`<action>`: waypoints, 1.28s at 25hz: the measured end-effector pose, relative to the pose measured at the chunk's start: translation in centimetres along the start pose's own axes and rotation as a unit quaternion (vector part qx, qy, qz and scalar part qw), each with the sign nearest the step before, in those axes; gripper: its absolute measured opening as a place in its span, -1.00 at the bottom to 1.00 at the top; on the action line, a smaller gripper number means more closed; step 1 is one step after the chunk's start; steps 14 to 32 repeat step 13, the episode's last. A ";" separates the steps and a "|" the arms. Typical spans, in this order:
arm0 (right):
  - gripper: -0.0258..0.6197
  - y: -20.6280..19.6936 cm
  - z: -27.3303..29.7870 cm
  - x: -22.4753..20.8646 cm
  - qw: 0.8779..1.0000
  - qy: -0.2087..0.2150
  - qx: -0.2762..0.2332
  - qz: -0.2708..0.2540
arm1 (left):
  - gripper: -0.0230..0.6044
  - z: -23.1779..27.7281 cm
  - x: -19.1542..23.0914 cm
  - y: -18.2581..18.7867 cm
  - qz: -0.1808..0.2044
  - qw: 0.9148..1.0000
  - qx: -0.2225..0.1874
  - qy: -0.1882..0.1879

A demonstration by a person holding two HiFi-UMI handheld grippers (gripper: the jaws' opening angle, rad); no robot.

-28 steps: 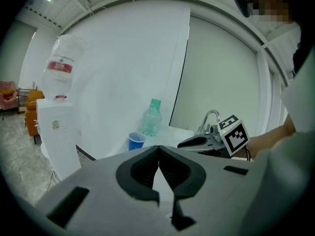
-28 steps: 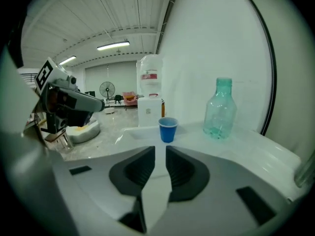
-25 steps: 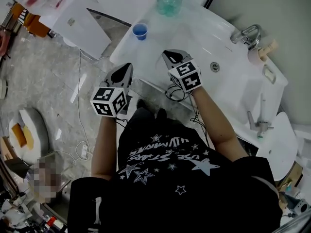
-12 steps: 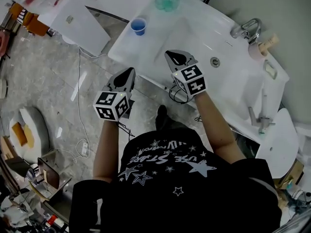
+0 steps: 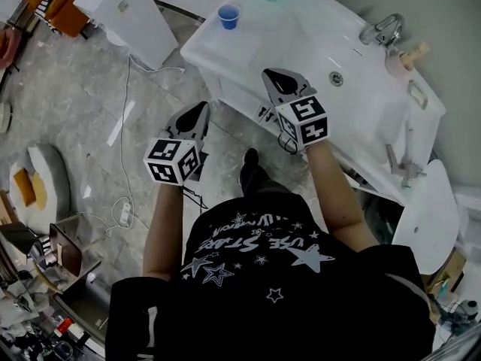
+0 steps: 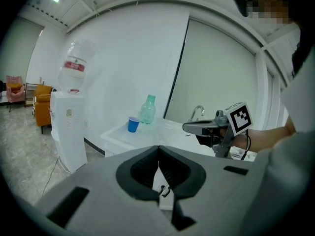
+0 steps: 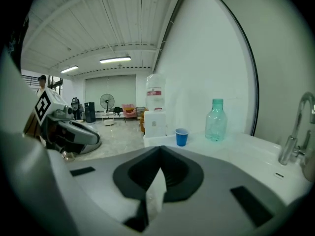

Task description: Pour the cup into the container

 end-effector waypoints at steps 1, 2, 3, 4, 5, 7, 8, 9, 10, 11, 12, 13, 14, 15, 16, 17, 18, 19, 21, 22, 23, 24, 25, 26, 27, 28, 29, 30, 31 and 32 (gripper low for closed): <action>-0.90 0.0 -0.7 0.8 1.000 0.000 -0.002 0.000 | -0.89 -1.0 -0.4 -0.3 0.000 1.000 -0.002 0.001; -0.90 -0.1 -1.4 1.6 1.000 -0.001 -0.004 0.000 | -0.89 -2.1 -0.8 -0.6 0.000 1.000 -0.003 0.001; -0.90 -0.2 -2.1 2.5 1.000 -0.002 -0.004 -0.001 | -0.89 -3.2 -1.2 -1.1 0.000 1.000 -0.004 0.002; -0.90 -0.3 -2.8 3.4 1.000 -0.002 -0.005 -0.002 | -0.89 -4.3 -1.6 -1.5 -0.001 1.000 -0.005 0.004; -0.90 -0.5 -3.6 4.2 1.000 -0.002 -0.005 -0.002 | -0.89 -5.3 -2.1 -2.0 -0.002 1.000 -0.005 0.005; -0.90 -1.1 -5.3 6.1 1.000 0.001 -0.003 -0.003 | -0.89 -7.4 -3.2 -3.1 -0.004 1.000 -0.004 0.004; -0.90 -1.4 -6.2 7.1 1.000 0.003 -0.002 -0.004 | -0.89 -8.5 -3.7 -3.6 -0.004 1.000 -0.004 0.005; -0.90 -1.8 -7.0 8.1 1.000 0.006 0.000 -0.007 | -0.89 -9.4 -4.1 -4.1 -0.005 1.000 -0.004 0.005; -0.90 -2.1 -7.7 9.0 1.000 0.008 0.002 -0.009 | -0.89 -10.4 -4.5 -4.6 -0.006 1.000 -0.004 0.006; -0.90 -2.4 -8.5 9.9 1.000 0.010 0.003 -0.011 | -0.89 -11.4 -4.9 -5.0 -0.007 1.000 -0.004 0.007; -0.90 -2.7 -9.2 10.8 1.000 0.011 0.004 -0.012 | -0.89 -12.4 -5.3 -5.5 -0.008 1.000 -0.004 0.008; -0.90 -3.0 -10.0 11.8 1.000 0.013 0.004 -0.012 | -0.89 -13.4 -5.7 -6.0 -0.009 1.000 -0.004 0.008; -0.90 -3.0 -10.0 11.8 1.000 0.013 0.004 -0.012 | -0.89 -13.4 -5.7 -6.0 -0.009 1.000 -0.004 0.008; -0.90 -3.0 -10.0 11.8 1.000 0.013 0.004 -0.012 | -0.89 -13.4 -5.7 -6.0 -0.009 1.000 -0.004 0.008; -0.90 -3.0 -10.0 11.8 1.000 0.013 0.004 -0.012 | -0.89 -13.4 -5.7 -6.0 -0.009 1.000 -0.004 0.008; -0.90 -3.0 -10.0 11.8 1.000 0.013 0.004 -0.012 | -0.89 -13.4 -5.7 -6.0 -0.009 1.000 -0.004 0.008; -0.90 -3.0 -10.0 11.8 1.000 0.013 0.004 -0.012 | -0.89 -13.4 -5.7 -6.0 -0.009 1.000 -0.004 0.008; -0.90 -3.0 -10.0 11.8 1.000 0.013 0.004 -0.012 | -0.89 -13.4 -5.7 -6.0 -0.009 1.000 -0.004 0.008; -0.90 -3.0 -10.0 11.8 1.000 0.013 0.004 -0.012 | -0.89 -13.4 -5.7 -6.0 -0.009 1.000 -0.004 0.008; -0.90 -3.0 -10.0 11.8 1.000 0.013 0.004 -0.012 | -0.89 -13.4 -5.7 -6.0 -0.009 1.000 -0.004 0.008; -0.90 -3.0 -10.0 11.8 1.000 0.013 0.004 -0.012 | -0.89 -13.4 -5.7 -6.0 -0.009 1.000 -0.004 0.008; -0.90 -3.0 -10.0 11.8 1.000 0.013 0.004 -0.012 | -0.89 -13.4 -5.7 -6.0 -0.009 1.000 -0.004 0.008; -0.90 -3.0 -10.0 11.8 1.000 0.013 0.004 -0.012 | -0.89 -13.4 -5.7 -6.0 -0.009 1.000 -0.004 0.008; -0.90 -3.0 -10.0 11.8 1.000 0.013 0.004 -0.012 | -0.89 -13.4 -5.7 -6.0 -0.009 1.000 -0.004 0.008; -0.90 -3.0 -10.0 11.8 1.000 0.013 0.004 -0.012 | -0.89 -13.4 -5.7 -6.0 -0.009 1.000 -0.004 0.008; -0.90 -3.0 -10.0 11.8 1.000 0.013 0.004 -0.012 | -0.89 -13.4 -5.7 -6.0 -0.009 1.000 -0.004 0.008; -0.90 -3.0 -10.0 11.8 1.000 0.013 0.004 -0.012 | -0.89 -13.4 -5.7 -6.0 -0.009 1.000 -0.004 0.008; -0.90 -3.0 -10.0 11.8 1.000 0.013 0.004 -0.012 | -0.89 -13.4 -5.7 -6.0 -0.009 1.000 -0.004 0.008; -0.90 -3.0 -10.0 11.8 1.000 0.013 0.004 -0.012 | -0.89 -13.4 -5.7 -6.0 -0.009 1.000 -0.004 0.008; -0.90 -3.0 -10.0 11.8 1.000 0.013 0.004 -0.012 | -0.89 -13.4 -5.7 -6.0 -0.009 1.000 -0.004 0.008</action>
Point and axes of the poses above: the fingertips, and each gripper's own axes: z forward along the fingers, x to its left, y out of its top, the point moved 5 cm from there along -z, backward along the fingers, and after that the axes turned 4 degrees about -x, right-handed, at the moved point
